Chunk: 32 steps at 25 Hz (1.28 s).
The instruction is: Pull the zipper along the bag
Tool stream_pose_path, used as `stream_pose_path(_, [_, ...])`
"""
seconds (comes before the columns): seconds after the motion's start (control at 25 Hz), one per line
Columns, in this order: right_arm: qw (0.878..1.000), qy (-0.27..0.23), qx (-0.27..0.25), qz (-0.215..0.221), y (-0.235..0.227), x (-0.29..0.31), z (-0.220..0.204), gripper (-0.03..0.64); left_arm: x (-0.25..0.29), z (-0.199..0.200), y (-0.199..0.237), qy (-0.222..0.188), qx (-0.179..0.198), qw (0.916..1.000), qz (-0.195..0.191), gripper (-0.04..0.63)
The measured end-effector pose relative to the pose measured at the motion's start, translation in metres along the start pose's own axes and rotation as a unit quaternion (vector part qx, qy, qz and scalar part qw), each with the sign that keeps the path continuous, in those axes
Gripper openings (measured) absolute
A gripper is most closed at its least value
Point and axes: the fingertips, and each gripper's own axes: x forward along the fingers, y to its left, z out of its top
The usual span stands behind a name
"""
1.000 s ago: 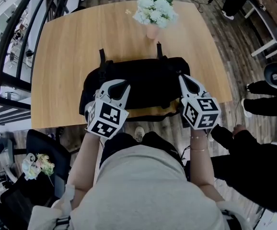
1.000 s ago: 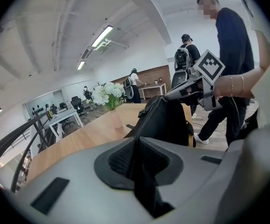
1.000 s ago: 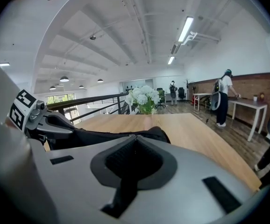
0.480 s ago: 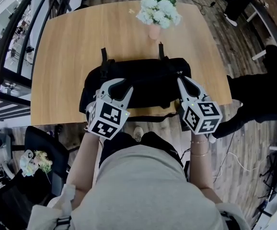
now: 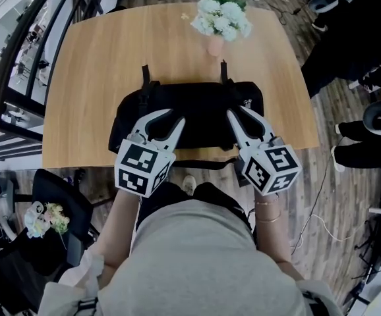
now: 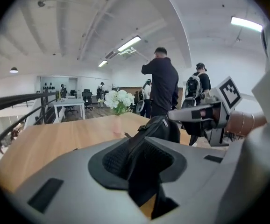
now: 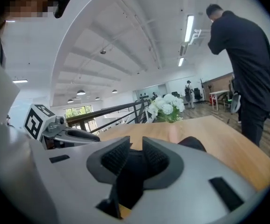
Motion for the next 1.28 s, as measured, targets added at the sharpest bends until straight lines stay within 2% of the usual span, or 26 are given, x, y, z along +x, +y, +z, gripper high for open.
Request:
stream_pose_path(0.16, [0.999, -0.007, 0.001, 0.037, 0.024, 0.002, 0.002, 0.087, -0.007, 0.009, -0.007, -0.024, -0.052, 0.9981, -0.02, 0.112])
stream_pose_path(0.32, [0.998, -0.003, -0.004, 0.057, 0.044, 0.003, 0.002, 0.056, -0.013, 0.008, -0.009, -0.037, -0.071, 0.9967, -0.014, 0.089])
stream_pose_path(0.44, [0.997, -0.011, -0.016, 0.069, 0.053, 0.003, 0.001, 0.008, -0.017, 0.002, -0.012, -0.032, -0.074, 0.9967, -0.009, 0.072])
stream_pose_path(0.84, [0.994, 0.008, -0.004, 0.111, 0.075, -0.002, -0.019, 0.006, -0.026, -0.015, -0.012, -0.012, -0.083, 0.9964, 0.007, 0.04])
stream_pose_path(1.28, [0.991, 0.064, 0.001, 0.117, 0.091, 0.002, -0.046, 0.006, -0.029, -0.03, -0.021, 0.017, -0.085, 0.9961, 0.016, 0.034])
